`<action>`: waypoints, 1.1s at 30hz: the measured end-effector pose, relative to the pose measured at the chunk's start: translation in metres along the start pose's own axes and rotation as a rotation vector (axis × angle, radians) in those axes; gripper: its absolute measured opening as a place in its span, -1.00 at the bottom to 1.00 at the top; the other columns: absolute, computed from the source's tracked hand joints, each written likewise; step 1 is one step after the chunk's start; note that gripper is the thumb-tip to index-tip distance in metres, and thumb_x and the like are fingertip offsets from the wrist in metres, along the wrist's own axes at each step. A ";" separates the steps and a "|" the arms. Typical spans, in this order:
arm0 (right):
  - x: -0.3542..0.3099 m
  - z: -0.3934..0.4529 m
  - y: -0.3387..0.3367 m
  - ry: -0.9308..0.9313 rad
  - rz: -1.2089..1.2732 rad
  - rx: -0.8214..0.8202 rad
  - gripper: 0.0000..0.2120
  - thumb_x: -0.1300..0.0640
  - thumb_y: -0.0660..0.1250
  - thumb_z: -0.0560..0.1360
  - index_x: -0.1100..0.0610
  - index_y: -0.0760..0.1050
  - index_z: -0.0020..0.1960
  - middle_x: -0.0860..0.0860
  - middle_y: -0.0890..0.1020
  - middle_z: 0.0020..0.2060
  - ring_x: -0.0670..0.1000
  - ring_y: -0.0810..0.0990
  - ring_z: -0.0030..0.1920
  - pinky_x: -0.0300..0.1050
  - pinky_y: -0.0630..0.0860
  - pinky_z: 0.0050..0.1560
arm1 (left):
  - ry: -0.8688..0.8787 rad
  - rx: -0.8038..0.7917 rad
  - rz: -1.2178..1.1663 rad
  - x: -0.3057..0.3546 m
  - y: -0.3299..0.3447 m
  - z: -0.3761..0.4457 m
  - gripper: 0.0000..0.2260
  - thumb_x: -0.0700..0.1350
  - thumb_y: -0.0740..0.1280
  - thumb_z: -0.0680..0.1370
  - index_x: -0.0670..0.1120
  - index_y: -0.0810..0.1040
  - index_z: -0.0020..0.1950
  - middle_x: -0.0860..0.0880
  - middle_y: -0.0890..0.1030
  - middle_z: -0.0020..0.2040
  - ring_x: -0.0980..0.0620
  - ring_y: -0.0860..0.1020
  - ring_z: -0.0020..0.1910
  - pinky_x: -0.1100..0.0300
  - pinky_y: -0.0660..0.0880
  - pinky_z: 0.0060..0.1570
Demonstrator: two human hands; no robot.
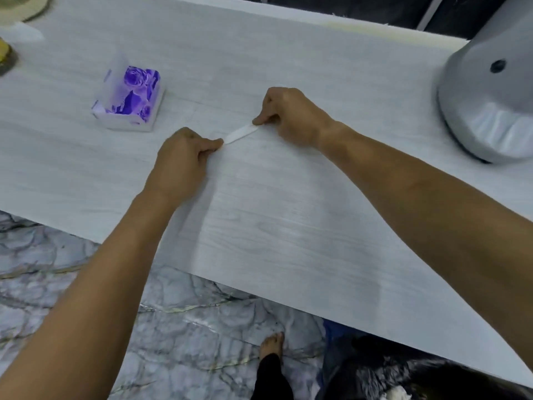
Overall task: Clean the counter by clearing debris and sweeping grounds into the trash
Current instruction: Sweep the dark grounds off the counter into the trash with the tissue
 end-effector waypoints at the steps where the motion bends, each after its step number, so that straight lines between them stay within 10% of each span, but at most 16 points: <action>1: 0.012 -0.016 -0.008 0.010 0.006 0.017 -0.64 0.43 0.32 0.47 0.12 0.68 0.13 0.08 0.60 0.00 -0.07 0.49 -0.04 -0.46 0.35 -0.06 | 0.036 -0.010 -0.026 0.023 0.010 -0.004 -0.76 -0.20 0.31 0.61 -0.05 0.63 0.25 -0.12 0.55 0.00 -0.08 0.54 -0.05 0.26 0.37 -0.04; 11: 0.112 -0.289 -0.072 0.227 -0.101 0.137 -0.69 0.48 0.40 0.42 0.16 0.71 0.03 0.08 0.60 -0.06 0.06 0.56 -0.07 -0.06 0.53 -0.03 | 0.200 -0.229 -0.270 0.275 0.120 -0.106 -0.86 0.02 0.23 0.64 0.01 0.44 -0.07 0.06 0.39 -0.13 0.11 0.36 -0.25 0.23 0.32 -0.31; 16: 0.111 -0.401 -0.081 0.313 -0.126 0.119 -0.58 0.56 0.41 0.32 0.16 0.71 0.03 0.08 0.61 -0.06 0.11 0.59 -0.07 -0.15 0.49 -0.03 | 0.417 -0.387 -0.281 0.345 0.137 -0.169 -0.55 -0.30 0.29 0.56 -0.10 0.40 0.45 -0.03 0.38 0.05 0.02 0.37 -0.06 0.15 0.48 -0.31; 25: 0.132 -0.243 -0.115 0.281 -0.253 0.325 -0.63 0.49 0.29 0.45 0.16 0.69 0.08 0.12 0.58 -0.05 0.18 0.56 -0.05 0.07 0.55 -0.10 | 0.421 -0.102 -0.119 0.247 0.095 0.050 -0.71 -0.36 0.31 0.56 -0.09 0.66 0.19 -0.11 0.55 -0.06 -0.08 0.56 -0.07 0.36 0.36 -0.03; 33: 0.159 -0.175 -0.091 0.384 -0.549 0.069 -0.68 0.50 0.13 0.44 0.34 0.57 0.06 0.26 0.56 0.00 0.30 0.56 -0.03 0.09 0.47 -0.09 | 0.394 -0.081 -0.010 0.229 0.123 0.123 -0.70 -0.34 0.24 0.59 -0.13 0.63 0.23 -0.24 0.58 0.08 -0.21 0.57 0.06 0.24 0.42 0.13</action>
Point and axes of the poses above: each hand's wrist, its own z-axis towards the middle knuckle, its own y-axis out of the palm, x = y × z, the point moved 8 cm from there along z, towards the middle knuckle
